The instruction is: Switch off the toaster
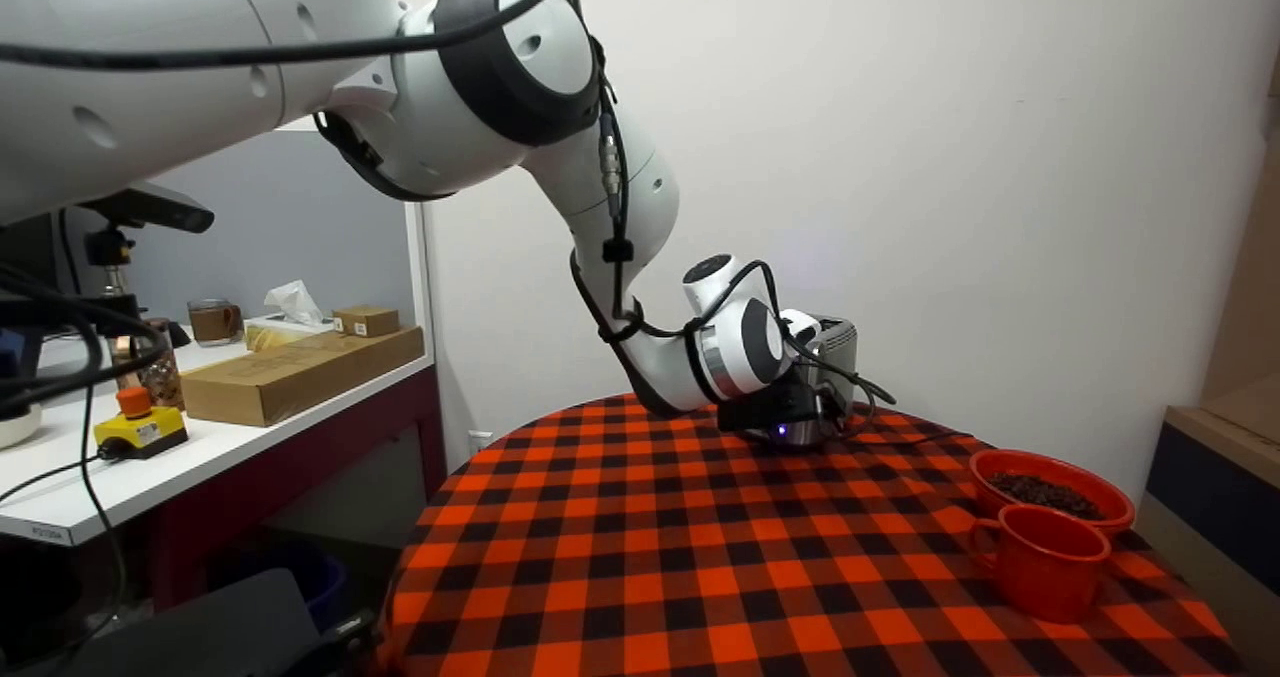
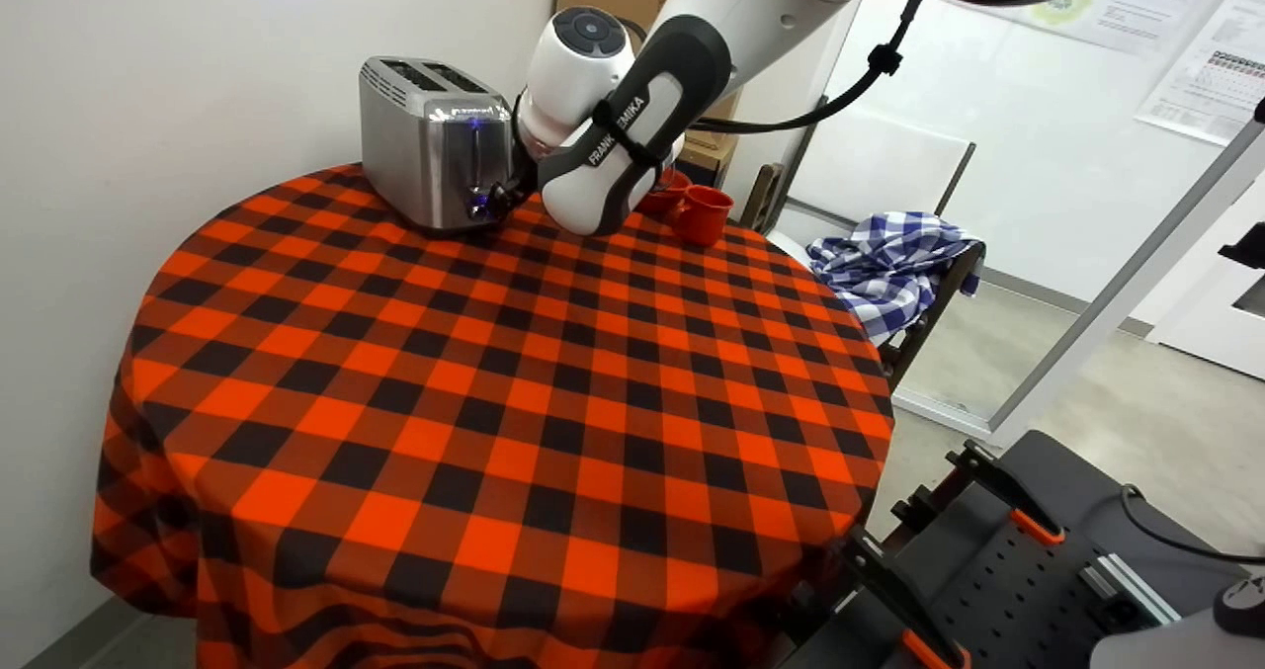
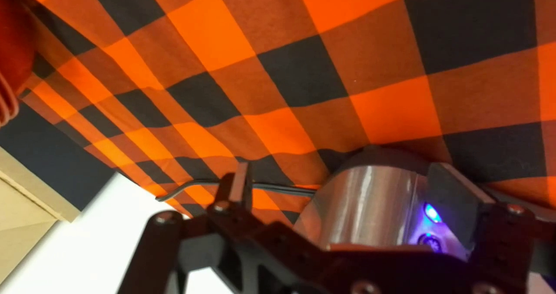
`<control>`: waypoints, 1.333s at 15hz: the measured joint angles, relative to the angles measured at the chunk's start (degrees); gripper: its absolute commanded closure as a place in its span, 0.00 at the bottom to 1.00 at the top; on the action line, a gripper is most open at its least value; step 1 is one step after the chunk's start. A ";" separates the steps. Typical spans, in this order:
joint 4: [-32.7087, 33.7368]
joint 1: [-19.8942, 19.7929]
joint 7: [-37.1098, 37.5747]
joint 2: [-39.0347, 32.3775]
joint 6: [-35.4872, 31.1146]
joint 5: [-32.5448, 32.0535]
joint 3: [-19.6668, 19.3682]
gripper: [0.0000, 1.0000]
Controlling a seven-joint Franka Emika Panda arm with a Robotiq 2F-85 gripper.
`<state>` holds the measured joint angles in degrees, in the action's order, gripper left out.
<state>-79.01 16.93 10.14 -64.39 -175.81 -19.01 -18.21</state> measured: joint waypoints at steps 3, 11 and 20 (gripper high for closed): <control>0.43 -1.82 -2.29 0.02 -0.01 0.24 2.42 0.00; 0.24 -1.95 -2.41 0.00 -1.40 2.51 2.20 0.00; 0.18 -3.54 -7.57 0.75 -0.16 3.81 4.78 0.00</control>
<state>-78.82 13.38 2.57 -63.64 -175.97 -15.20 -13.43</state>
